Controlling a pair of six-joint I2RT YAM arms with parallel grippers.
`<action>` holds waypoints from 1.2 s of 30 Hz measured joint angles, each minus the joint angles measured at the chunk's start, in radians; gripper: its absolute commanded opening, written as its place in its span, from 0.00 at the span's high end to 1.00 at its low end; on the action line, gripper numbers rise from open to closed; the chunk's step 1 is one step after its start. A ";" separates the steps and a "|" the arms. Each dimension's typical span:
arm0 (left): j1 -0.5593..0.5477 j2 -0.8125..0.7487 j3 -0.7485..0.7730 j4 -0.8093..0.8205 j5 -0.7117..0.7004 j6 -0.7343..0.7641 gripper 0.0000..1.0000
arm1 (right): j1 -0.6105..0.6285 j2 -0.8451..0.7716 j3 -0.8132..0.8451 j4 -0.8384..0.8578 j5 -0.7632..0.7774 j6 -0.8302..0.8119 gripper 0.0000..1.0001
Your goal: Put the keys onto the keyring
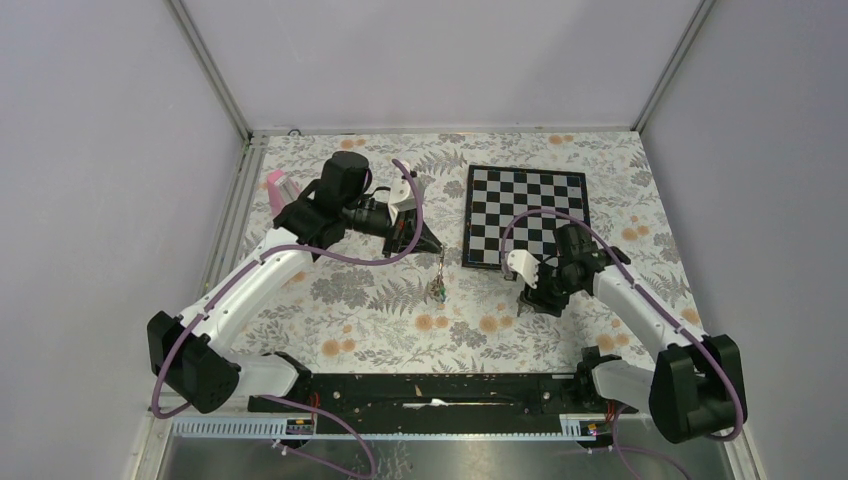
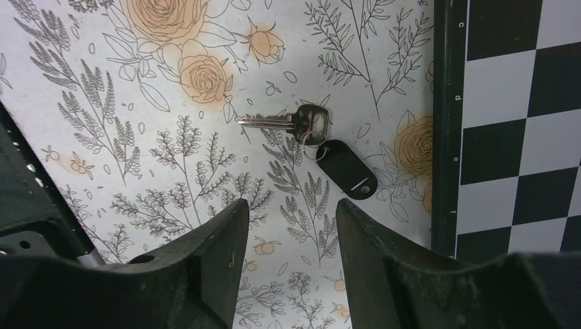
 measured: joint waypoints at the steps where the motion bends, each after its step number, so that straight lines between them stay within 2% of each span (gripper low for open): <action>1: 0.000 0.000 0.000 -0.002 0.000 0.002 1.00 | 0.000 0.014 0.000 0.008 0.002 -0.013 0.44; 6: 0.000 0.000 0.000 -0.009 0.000 0.007 1.00 | 0.003 0.063 0.000 0.043 0.002 -0.048 0.45; 20: -0.001 0.000 0.000 -0.012 0.000 0.010 1.00 | 0.069 0.208 -0.001 0.136 0.019 -0.062 0.57; 29: -0.002 0.000 0.000 -0.013 0.000 0.010 1.00 | 0.077 0.226 -0.003 0.164 0.053 -0.062 0.70; 36: -0.002 0.000 0.000 -0.013 0.000 0.013 1.00 | 0.080 0.238 -0.004 0.188 0.054 -0.061 0.72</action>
